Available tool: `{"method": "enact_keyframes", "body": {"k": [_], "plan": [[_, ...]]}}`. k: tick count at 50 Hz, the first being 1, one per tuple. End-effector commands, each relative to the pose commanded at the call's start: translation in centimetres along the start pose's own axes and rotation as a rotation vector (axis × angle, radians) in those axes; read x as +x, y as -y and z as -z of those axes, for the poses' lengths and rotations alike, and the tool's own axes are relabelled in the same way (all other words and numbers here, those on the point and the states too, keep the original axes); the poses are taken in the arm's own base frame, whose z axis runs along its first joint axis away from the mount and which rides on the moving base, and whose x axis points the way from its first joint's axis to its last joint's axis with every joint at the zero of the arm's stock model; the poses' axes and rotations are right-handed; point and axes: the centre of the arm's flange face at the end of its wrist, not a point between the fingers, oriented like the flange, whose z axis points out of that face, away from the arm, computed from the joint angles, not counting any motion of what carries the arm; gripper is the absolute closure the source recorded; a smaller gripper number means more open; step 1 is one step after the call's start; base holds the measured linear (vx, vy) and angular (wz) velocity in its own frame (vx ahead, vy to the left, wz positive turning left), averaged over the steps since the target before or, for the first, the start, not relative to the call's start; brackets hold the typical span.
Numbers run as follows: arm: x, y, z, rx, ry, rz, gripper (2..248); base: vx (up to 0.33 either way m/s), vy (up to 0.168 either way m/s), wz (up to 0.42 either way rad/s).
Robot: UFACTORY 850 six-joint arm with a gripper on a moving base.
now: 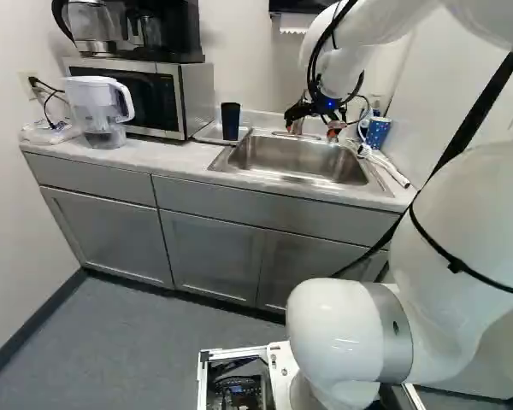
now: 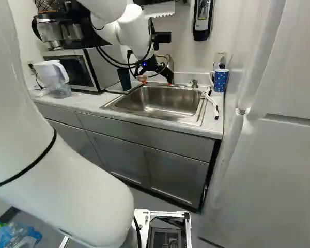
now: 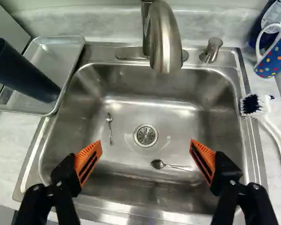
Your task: Rinse the cup and place it in the tray
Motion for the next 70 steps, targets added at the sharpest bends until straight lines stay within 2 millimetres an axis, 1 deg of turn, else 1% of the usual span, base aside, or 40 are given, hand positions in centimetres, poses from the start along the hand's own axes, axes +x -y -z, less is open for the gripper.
{"method": "enact_keyframes", "body": {"k": [34,70], "plan": [[0.00,0.00,0.00,0.000,0.000,0.000,3,-0.019,0.001,0.001],[0.00,0.00,0.00,0.000,0.000,0.000,3,-0.128,0.002,0.002]]}}
